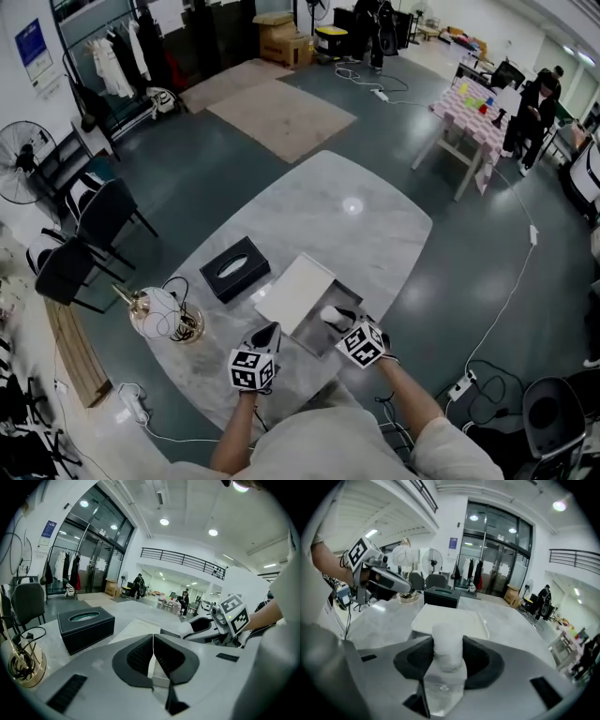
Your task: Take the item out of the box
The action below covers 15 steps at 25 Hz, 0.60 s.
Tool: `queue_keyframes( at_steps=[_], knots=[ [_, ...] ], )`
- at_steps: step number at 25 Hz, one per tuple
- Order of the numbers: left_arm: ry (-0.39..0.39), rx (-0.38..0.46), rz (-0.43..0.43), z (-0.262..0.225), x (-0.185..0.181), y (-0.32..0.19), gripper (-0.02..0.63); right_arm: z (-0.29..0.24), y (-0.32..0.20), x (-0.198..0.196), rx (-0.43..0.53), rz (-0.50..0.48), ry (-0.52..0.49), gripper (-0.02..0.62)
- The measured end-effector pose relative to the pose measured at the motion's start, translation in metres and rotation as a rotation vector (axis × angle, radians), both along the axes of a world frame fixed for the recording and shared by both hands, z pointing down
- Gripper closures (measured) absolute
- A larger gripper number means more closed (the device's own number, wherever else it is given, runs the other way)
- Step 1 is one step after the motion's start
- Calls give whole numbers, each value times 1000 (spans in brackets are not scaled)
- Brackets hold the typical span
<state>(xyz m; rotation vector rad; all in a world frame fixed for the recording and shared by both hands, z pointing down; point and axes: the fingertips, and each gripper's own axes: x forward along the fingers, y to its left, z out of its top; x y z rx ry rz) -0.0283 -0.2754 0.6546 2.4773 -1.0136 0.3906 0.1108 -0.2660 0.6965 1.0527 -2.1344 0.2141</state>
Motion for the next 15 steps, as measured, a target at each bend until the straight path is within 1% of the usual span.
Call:
queue_keyframes(
  at_steps=[2,5,11,15],
  knots=[
    [-2,4,5,-2,0,2,589,-11,1,0,26,39,-61,416],
    [-2,13,6,-5,1,3,589,-28,3,2,64,97,-125,416],
    [-1,35,13,-12,0,7,589,-48,13,12,134,206,-211,416],
    [4,50,18,-18,0,11,589,-72,23,23,193,287,-264,416]
  ],
)
